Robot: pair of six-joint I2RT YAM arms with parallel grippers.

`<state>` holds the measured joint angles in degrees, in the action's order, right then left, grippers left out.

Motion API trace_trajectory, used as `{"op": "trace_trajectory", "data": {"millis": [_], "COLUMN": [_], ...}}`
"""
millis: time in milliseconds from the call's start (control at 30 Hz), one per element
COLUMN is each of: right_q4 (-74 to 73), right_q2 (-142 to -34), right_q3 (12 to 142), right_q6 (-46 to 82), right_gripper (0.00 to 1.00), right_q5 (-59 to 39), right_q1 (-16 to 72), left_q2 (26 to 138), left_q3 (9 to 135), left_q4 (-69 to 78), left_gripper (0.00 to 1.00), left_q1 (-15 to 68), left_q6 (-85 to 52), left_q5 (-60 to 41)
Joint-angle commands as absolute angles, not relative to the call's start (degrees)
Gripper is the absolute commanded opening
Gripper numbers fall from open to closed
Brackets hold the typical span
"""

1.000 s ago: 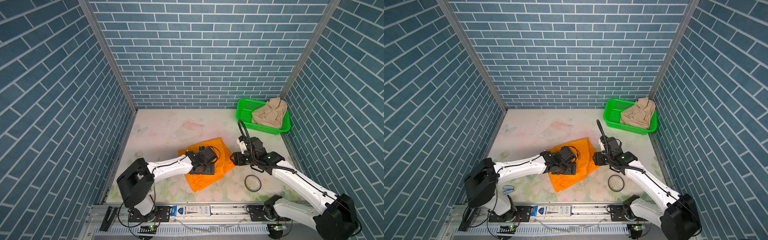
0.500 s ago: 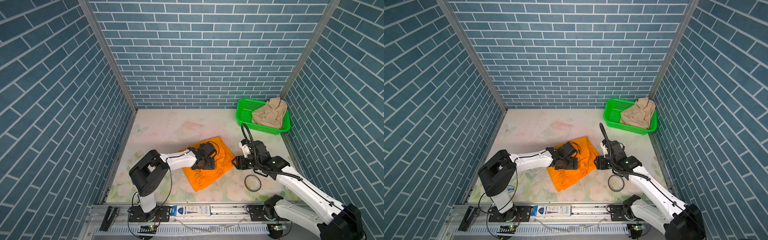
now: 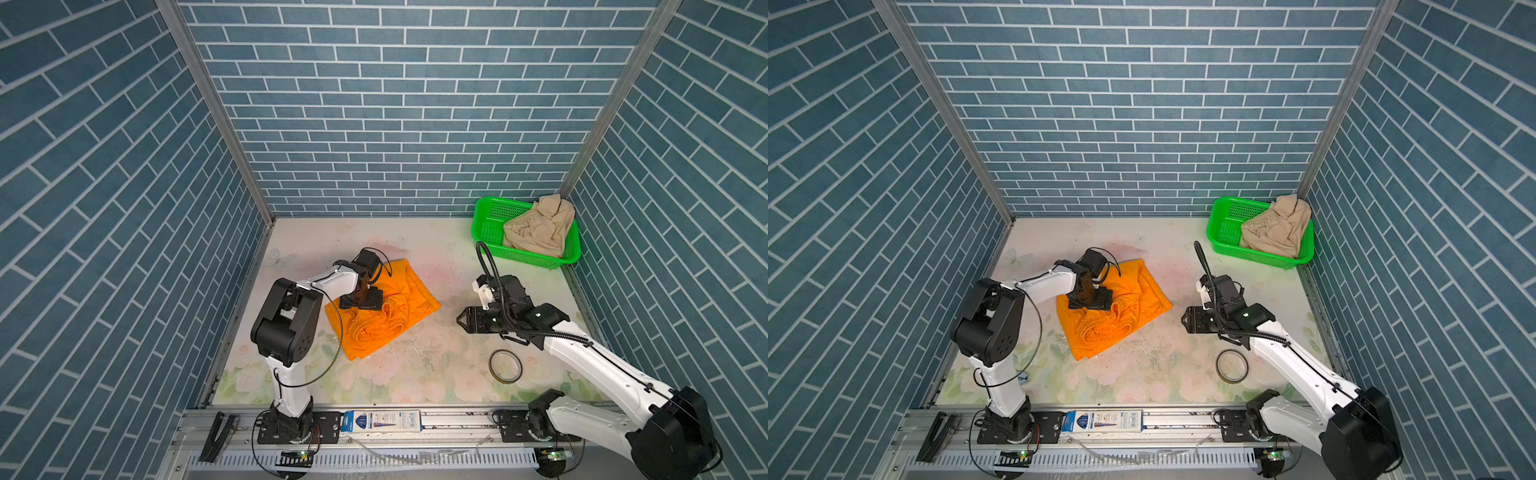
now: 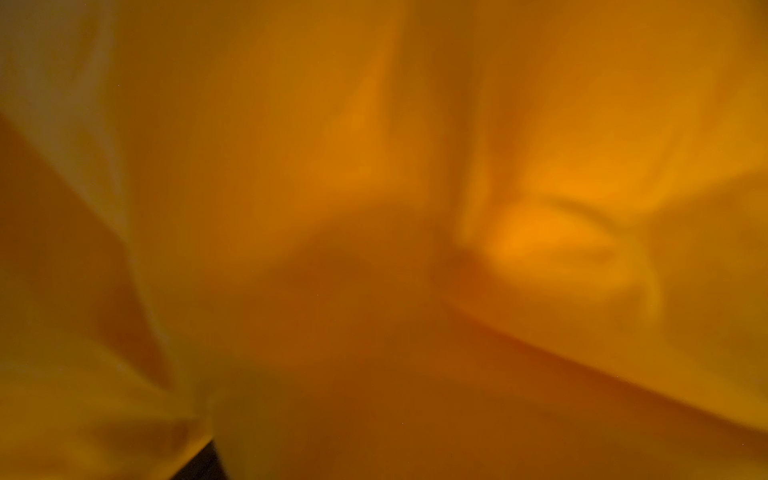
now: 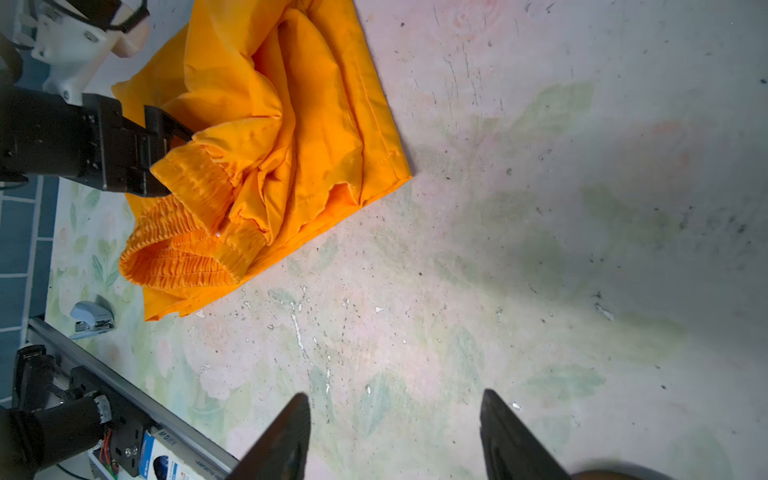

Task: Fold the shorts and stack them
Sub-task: 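Drag the folded orange shorts with the left gripper toward the far table corner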

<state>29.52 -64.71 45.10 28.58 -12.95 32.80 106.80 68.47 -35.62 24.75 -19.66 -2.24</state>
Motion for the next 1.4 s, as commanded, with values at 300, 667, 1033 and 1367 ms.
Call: {"op": "trace_trajectory", "data": {"millis": [300, 667, 1033, 1367], "right_q4": [24.25, 24.24, 26.18, 24.9], "right_q2": [-81.61, -78.72, -69.57, -68.82], "right_q3": [58.49, 55.45, 49.69, 48.91], "right_q6": [22.65, 20.59, 20.64, 23.63], "right_gripper": [0.67, 0.67, 0.67, 0.65], "right_q5": [-15.12, -18.11, -17.83, -19.68], "right_q1": [33.6, 30.55, 28.63, 28.64], "left_q2": [89.77, 100.93, 103.95, 104.26], "left_q3": [63.28, 66.05, 61.34, 60.07], "left_q4": [-40.1, -42.08, -43.09, -41.35], "left_gripper": [0.97, 0.95, 0.91, 0.87], "left_q1": [36.26, 53.32, 51.94, 39.46], "left_q6": [-29.99, -37.54, -38.34, -28.89], "left_q5": [-3.0, 13.02, 21.78, 26.82]}}
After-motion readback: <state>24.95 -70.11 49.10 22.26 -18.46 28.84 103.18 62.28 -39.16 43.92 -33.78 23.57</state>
